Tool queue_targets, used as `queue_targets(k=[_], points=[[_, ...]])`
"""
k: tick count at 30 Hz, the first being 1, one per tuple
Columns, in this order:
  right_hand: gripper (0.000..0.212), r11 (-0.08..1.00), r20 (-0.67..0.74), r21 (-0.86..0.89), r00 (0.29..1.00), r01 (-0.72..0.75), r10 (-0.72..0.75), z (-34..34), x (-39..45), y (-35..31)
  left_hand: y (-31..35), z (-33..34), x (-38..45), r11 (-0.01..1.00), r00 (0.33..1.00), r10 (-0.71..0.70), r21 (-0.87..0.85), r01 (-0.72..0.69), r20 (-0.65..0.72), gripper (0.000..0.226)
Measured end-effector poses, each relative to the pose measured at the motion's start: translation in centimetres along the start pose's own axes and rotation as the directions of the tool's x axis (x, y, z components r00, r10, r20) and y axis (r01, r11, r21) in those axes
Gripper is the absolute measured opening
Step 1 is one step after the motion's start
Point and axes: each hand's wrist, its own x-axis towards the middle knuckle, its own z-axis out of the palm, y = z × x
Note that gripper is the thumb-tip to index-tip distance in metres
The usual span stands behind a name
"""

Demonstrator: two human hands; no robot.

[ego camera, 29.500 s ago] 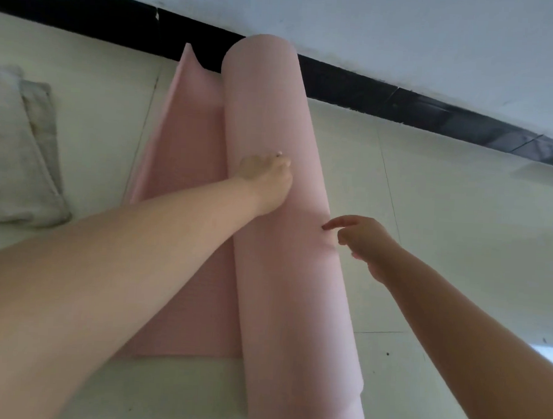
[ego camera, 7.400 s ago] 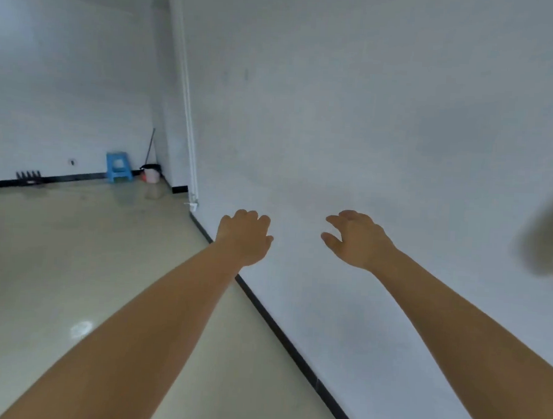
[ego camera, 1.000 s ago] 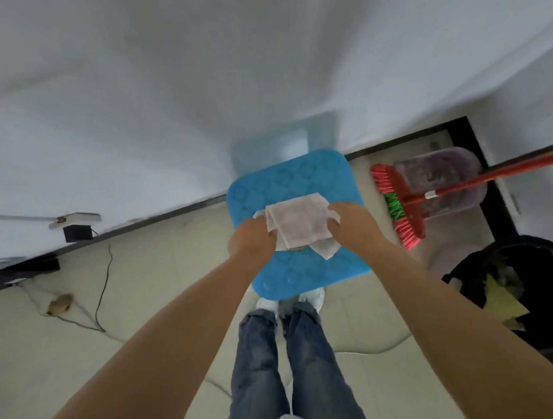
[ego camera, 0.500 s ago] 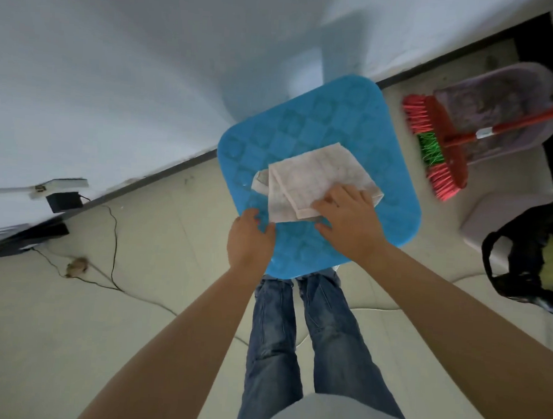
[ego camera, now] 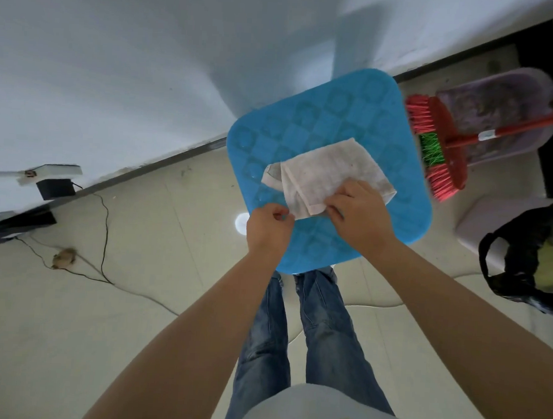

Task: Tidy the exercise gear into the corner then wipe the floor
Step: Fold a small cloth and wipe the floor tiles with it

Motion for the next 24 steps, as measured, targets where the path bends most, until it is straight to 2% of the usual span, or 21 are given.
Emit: queue_targets(k=[3,5,7,9,11,13,14,15,17,20,22,24], points=[[0.030,0.996,-0.110,0.077,0.993,-0.044,0.053,0.0,-0.2,-0.9,-0.2,-0.2,-0.1,0.994,0.999,0.017,-0.104,-0.013,0.031,0.019],[0.028,0.985,-0.158,0.168,0.985,-0.049,0.076,0.1,-0.5,-1.8,-0.5,-0.4,0.0,0.979,0.997,0.004,-0.206,0.011,0.071,0.005],[0.027,0.972,-0.139,0.230,0.987,-0.042,0.076,0.4,-0.8,-2.8,-1.0,-0.6,0.0,0.957,0.994,-0.010,-0.288,0.040,0.105,0.021],[0.025,0.958,-0.093,0.274,0.990,-0.080,0.109,0.9,-1.1,-3.6,-1.6,-1.0,0.1,0.936,0.988,-0.034,-0.342,0.085,0.151,0.027],[0.017,0.900,-0.068,0.379,0.963,-0.217,0.261,0.9,-1.2,-3.9,-2.1,-1.2,0.2,0.929,0.981,-0.045,-0.353,0.111,0.190,0.024],[0.013,0.776,-0.033,0.503,0.889,-0.380,0.457,0.7,-1.0,-3.7,-2.3,-1.5,0.4,0.917,0.976,-0.056,-0.375,0.134,0.212,0.012],[0.013,0.732,-0.022,0.539,0.862,-0.416,0.506,0.7,-0.9,-3.5,-2.3,-1.5,0.6,0.911,0.973,-0.060,-0.387,0.145,0.222,0.005],[0.013,0.727,-0.032,0.551,0.860,-0.410,0.509,0.6,-0.9,-3.4,-2.3,-1.5,0.8,0.904,0.969,-0.063,-0.398,0.156,0.238,0.008],[0.014,0.794,-0.101,0.524,0.904,-0.307,0.415,0.0,-0.9,-3.9,-1.9,-1.5,0.9,0.882,0.953,-0.078,-0.425,0.203,0.293,0.015],[0.022,0.891,-0.120,0.412,0.958,-0.190,0.259,0.6,-1.3,-4.4,-1.4,-1.7,1.1,0.823,0.913,-0.129,-0.472,0.317,0.388,0.009],[0.029,0.938,-0.123,0.322,0.977,-0.129,0.176,1.5,-1.7,-4.2,-1.4,-1.9,1.4,0.775,0.892,-0.145,-0.512,0.371,0.427,0.022],[0.030,0.959,-0.162,0.262,0.975,-0.106,0.152,2.2,-2.0,-3.7,-1.6,-2.0,1.5,0.778,0.894,-0.135,-0.513,0.363,0.428,0.022]])
